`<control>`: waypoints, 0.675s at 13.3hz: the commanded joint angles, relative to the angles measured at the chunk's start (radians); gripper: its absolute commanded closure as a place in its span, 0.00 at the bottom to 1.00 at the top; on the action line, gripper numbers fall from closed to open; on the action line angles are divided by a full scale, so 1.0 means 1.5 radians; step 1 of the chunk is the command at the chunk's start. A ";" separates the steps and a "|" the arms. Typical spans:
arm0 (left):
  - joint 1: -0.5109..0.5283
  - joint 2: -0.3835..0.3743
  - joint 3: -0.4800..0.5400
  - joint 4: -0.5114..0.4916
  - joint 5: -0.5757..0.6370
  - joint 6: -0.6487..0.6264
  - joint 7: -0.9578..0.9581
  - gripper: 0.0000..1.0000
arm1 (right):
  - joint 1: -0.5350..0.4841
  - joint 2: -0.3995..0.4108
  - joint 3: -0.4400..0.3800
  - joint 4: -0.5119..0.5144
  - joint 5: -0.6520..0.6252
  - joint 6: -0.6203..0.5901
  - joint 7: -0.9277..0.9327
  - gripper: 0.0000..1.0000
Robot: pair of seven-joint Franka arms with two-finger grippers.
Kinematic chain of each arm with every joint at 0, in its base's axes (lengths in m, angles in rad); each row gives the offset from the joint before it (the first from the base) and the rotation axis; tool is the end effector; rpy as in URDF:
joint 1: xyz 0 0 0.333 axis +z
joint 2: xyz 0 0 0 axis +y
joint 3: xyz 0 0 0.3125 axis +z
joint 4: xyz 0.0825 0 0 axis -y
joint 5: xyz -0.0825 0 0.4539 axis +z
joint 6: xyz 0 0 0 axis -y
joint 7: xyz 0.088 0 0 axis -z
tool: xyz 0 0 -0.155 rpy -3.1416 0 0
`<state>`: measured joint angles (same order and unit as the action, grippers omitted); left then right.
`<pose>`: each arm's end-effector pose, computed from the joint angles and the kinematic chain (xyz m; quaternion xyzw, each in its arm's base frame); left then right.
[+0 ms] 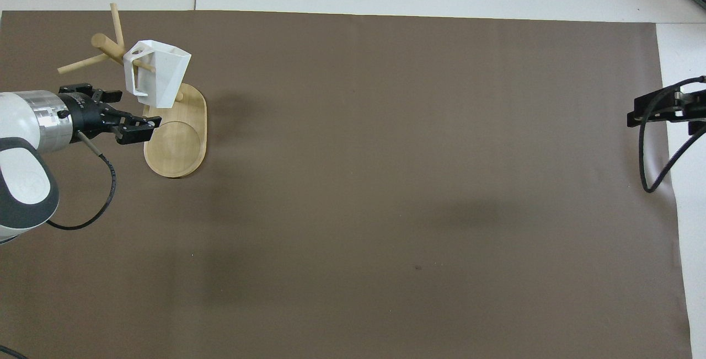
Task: Hang cup on rack
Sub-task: 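Open the left gripper and pull it back from the cup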
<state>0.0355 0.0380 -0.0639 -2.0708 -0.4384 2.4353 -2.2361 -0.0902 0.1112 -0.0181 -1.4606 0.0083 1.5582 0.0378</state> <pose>0.6604 -0.0329 0.3646 0.3080 0.9231 -0.0842 0.2146 0.6529 -0.0691 0.5603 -0.9973 0.0729 0.0067 0.0034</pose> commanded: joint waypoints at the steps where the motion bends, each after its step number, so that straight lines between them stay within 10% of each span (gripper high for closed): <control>1: 0.022 -0.024 -0.001 0.019 0.066 -0.090 -0.010 0.00 | 0.031 -0.014 -0.033 -0.002 0.005 -0.012 0.008 0.00; 9: 0.022 -0.084 -0.001 0.100 0.184 -0.299 0.216 0.00 | 0.033 -0.021 -0.046 -0.014 0.004 -0.008 0.005 0.00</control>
<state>0.0605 -0.0732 -0.0645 -1.9509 -0.1844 2.0575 -2.0479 -0.0473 0.0986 -0.0793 -1.4623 0.0086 1.5577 0.0387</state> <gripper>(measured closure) 0.000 0.000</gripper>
